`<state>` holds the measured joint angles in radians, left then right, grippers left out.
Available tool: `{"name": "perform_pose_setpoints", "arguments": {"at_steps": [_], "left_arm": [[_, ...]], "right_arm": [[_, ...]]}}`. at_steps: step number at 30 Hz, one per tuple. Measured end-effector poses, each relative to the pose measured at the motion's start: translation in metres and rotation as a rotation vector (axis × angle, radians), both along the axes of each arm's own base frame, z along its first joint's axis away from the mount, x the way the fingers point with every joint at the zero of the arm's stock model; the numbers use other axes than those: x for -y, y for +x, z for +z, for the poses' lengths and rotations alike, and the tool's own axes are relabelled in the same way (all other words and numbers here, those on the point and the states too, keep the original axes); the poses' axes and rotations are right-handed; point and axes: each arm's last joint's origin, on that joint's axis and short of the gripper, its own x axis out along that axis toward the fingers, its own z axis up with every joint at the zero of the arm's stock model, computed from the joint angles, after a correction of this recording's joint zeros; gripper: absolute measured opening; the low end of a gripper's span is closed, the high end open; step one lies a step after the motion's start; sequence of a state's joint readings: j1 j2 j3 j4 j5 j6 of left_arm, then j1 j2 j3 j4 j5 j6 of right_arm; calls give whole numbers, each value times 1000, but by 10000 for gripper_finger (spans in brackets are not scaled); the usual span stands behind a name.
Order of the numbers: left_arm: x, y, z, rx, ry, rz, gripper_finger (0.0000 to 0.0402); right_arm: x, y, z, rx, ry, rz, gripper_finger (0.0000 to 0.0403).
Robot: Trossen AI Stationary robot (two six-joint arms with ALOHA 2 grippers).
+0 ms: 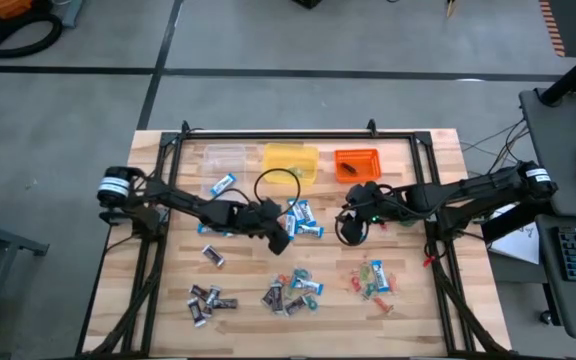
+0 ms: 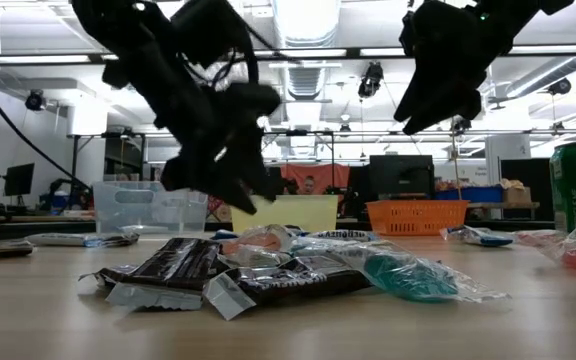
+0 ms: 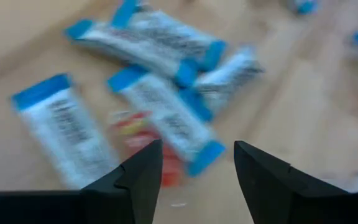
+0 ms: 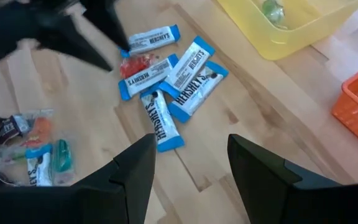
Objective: Sort candy
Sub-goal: Put the red gummy into the yellow bin
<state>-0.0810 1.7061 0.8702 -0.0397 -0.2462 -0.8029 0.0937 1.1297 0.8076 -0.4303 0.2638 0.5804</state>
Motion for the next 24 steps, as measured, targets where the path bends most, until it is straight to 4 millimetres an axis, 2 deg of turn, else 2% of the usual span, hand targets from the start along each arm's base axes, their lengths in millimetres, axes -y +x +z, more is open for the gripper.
{"name": "perform_pose_setpoints", "arguments": {"at_steps": [11,19,24], "left_arm": [[-1,2,-20,-59,19,38,160],[-1,3,-25,-70,41,45,154],[-1,3,-25,-75,59,29,110]], "right_arm": [[0,-1,-2,-9,-11,11,192],[0,-1,-2,-9,-11,11,192],[0,-1,-2,-9,-10,11,192]]}}
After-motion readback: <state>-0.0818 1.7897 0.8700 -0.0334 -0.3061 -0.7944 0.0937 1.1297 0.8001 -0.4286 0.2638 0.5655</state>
